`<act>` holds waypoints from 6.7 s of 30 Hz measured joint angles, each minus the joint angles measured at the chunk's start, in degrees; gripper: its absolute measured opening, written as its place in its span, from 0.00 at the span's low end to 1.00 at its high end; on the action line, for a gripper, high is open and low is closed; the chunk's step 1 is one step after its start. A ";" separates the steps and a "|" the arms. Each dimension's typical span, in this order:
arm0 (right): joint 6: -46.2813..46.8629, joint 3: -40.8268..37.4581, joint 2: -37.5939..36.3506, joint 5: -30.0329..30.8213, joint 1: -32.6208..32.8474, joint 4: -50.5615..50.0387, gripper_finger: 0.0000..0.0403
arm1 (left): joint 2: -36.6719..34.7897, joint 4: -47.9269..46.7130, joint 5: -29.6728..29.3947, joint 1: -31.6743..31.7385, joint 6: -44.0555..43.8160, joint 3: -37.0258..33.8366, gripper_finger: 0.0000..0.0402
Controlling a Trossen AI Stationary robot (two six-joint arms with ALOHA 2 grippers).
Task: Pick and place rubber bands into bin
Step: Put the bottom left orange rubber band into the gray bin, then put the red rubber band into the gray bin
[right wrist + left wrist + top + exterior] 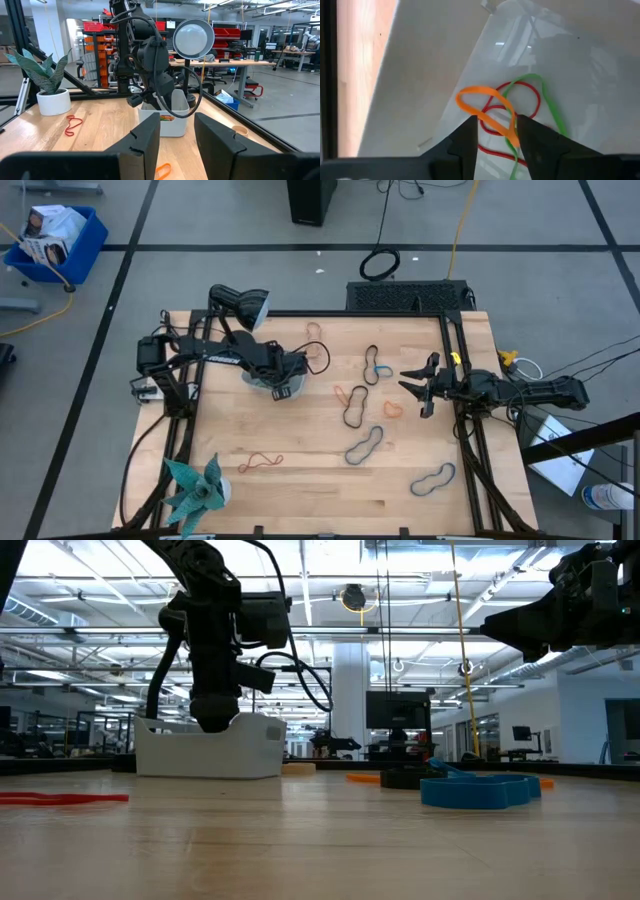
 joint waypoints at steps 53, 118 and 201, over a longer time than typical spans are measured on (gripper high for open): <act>1.95 -0.01 -0.02 -0.20 0.00 0.02 0.29 | -6.53 3.56 23.60 -36.84 -20.04 0.00 0.37; 1.69 0.00 0.87 -0.11 0.00 -1.47 0.29 | 5.30 9.95 20.10 -37.88 -36.08 -0.10 0.37; -0.46 -0.01 0.90 0.00 0.00 -1.73 0.29 | -15.57 2.17 -12.18 -10.98 -12.83 -0.22 0.01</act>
